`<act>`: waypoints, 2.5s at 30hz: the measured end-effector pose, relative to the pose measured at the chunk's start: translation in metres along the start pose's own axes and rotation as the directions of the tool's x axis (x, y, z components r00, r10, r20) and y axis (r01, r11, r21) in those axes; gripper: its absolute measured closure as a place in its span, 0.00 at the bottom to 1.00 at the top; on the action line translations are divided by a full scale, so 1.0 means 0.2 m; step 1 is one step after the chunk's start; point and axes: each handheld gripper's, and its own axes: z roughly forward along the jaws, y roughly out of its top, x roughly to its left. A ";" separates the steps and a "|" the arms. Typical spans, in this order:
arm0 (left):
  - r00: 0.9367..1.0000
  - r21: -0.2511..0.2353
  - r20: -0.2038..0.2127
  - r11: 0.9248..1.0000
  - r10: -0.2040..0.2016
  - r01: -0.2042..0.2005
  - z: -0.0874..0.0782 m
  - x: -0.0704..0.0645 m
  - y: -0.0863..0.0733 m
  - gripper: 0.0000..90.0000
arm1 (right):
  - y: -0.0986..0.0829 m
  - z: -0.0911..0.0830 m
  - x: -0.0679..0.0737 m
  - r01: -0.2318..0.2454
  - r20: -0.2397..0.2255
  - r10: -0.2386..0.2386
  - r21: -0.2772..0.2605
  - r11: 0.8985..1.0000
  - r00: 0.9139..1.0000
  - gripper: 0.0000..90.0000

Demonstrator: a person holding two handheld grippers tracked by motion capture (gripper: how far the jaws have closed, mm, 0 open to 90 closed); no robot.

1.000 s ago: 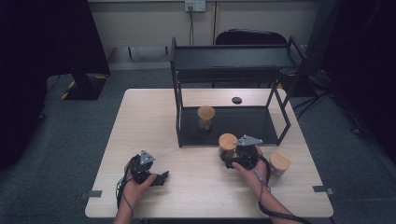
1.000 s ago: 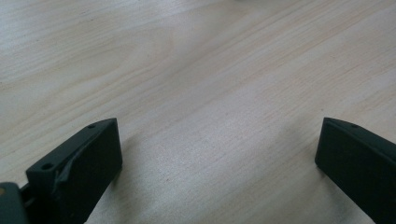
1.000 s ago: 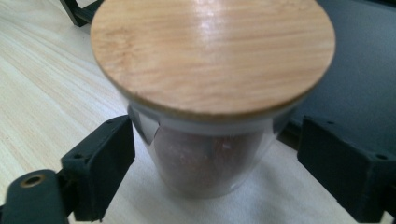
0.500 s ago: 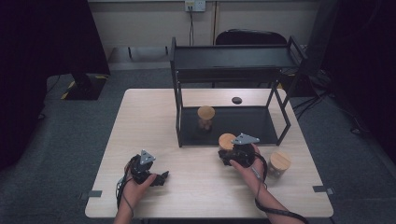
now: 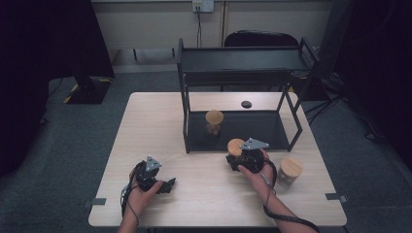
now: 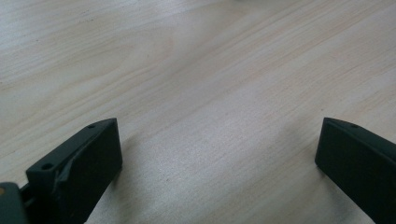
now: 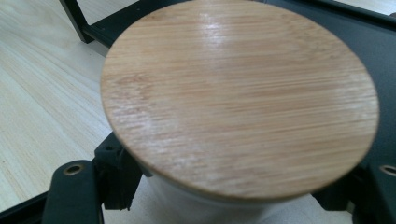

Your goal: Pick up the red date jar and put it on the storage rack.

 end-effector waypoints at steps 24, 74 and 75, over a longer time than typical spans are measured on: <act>1.000 0.002 0.000 1.000 0.002 -0.002 0.00 0.00 0.00 0.00 | 0.05 -0.04 0.00 0.011 -0.034 -0.010 0.037 0.999 0.999 0.28; 1.000 0.002 0.000 1.000 0.002 -0.002 0.00 0.00 0.00 0.00 | 0.24 0.02 -0.08 -0.051 -0.016 0.052 0.044 0.998 0.999 0.28; 1.000 0.000 0.000 1.000 0.000 0.000 0.00 0.00 0.00 0.00 | 0.24 0.02 -0.09 -0.048 -0.014 0.049 0.045 0.998 0.999 0.28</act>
